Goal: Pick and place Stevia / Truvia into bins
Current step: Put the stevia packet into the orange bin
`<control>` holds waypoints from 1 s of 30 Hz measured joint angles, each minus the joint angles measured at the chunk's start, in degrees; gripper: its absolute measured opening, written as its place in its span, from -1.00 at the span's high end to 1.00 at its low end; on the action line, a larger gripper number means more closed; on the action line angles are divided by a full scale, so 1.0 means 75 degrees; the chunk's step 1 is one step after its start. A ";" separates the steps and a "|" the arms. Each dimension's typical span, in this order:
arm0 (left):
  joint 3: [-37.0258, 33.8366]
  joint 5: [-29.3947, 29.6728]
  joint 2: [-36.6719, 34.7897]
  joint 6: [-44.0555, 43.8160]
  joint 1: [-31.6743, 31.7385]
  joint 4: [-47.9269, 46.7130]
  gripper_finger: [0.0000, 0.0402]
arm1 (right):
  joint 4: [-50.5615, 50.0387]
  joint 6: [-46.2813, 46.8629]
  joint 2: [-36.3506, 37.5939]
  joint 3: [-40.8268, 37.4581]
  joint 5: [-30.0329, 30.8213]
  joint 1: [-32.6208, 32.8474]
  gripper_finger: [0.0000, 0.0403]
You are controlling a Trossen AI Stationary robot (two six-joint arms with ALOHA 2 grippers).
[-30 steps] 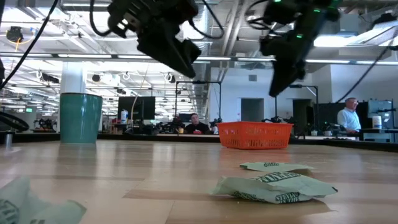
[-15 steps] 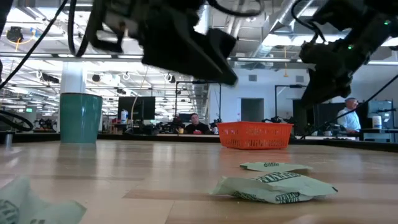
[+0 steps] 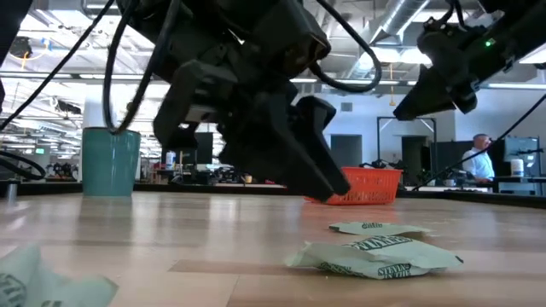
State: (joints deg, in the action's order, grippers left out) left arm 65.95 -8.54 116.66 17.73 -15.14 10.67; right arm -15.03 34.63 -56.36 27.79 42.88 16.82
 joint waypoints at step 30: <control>0.0029 0.0201 0.0110 -0.0693 -0.0032 0.0294 -0.14 | 0.0934 -0.0087 -0.0944 0.0007 0.0557 0.0190 0.60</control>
State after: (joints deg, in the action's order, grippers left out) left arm 66.17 -7.03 117.49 12.54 -15.38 12.87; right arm -8.03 33.97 -63.44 27.83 47.05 18.24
